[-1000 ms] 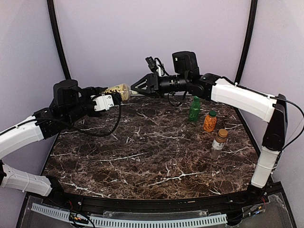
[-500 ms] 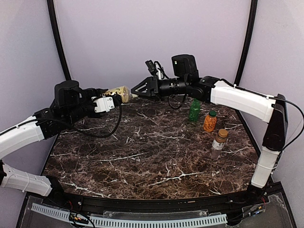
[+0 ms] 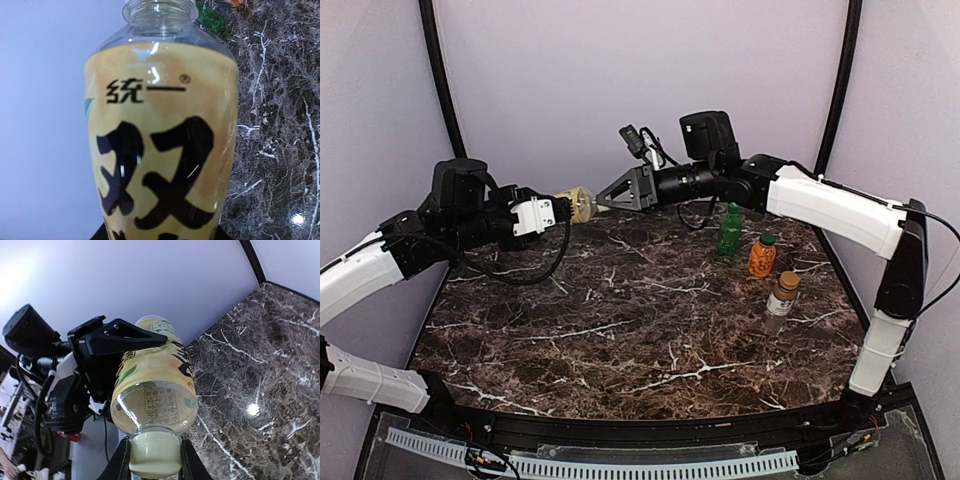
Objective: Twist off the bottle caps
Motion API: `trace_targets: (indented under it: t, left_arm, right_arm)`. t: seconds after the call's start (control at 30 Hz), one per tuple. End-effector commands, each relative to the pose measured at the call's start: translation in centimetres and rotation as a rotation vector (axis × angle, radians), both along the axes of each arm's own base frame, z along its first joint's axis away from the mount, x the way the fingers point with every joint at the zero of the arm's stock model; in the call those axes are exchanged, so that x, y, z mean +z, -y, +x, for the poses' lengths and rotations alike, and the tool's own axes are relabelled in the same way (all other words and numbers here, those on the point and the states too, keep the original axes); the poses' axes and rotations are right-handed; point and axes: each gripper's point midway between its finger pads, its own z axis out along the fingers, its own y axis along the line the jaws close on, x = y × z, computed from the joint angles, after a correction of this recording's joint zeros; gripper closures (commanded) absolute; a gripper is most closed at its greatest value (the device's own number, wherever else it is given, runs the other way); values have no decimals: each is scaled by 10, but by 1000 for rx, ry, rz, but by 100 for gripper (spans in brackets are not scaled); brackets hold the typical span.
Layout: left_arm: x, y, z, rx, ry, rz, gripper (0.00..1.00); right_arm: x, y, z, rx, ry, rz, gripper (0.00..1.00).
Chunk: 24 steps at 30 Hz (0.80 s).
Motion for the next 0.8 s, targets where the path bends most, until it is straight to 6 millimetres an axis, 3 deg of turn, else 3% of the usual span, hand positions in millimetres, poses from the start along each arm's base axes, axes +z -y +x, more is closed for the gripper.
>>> trace_targets:
  t: [0.0, 0.2, 0.4, 0.57, 0.6, 0.7, 0.73, 0.77]
  left_arm:
    - [-29, 15, -42, -131, -296, -22, 69]
    - [-33, 30, -77, -222, -529, -106, 70]
    - [-24, 36, -89, -265, -596, -141, 70]
    - [-22, 38, -92, -271, -620, -155, 70]
    - [-22, 38, -92, -271, -619, -156, 70]
    - [-22, 37, -90, -258, -608, -158, 70]
    - [-21, 36, -88, -249, -600, -158, 70]
    - [-21, 36, -87, -245, -593, -159, 70]
  right_arm:
    - [20, -3, -51, 170, 429, -42, 100]
    - [7, -5, -73, 217, 837, -150, 100]
    - [-4, -5, -86, 288, 1129, -209, 100]
    - [-1, 5, -79, 244, 1280, -238, 97]
    - [5, 8, -78, 215, 1296, -232, 85]
    - [24, 14, -78, 138, 1276, -187, 16]
    - [32, 16, -78, 110, 1257, -164, 4]
    - [42, 19, -78, 72, 1230, -143, 2]
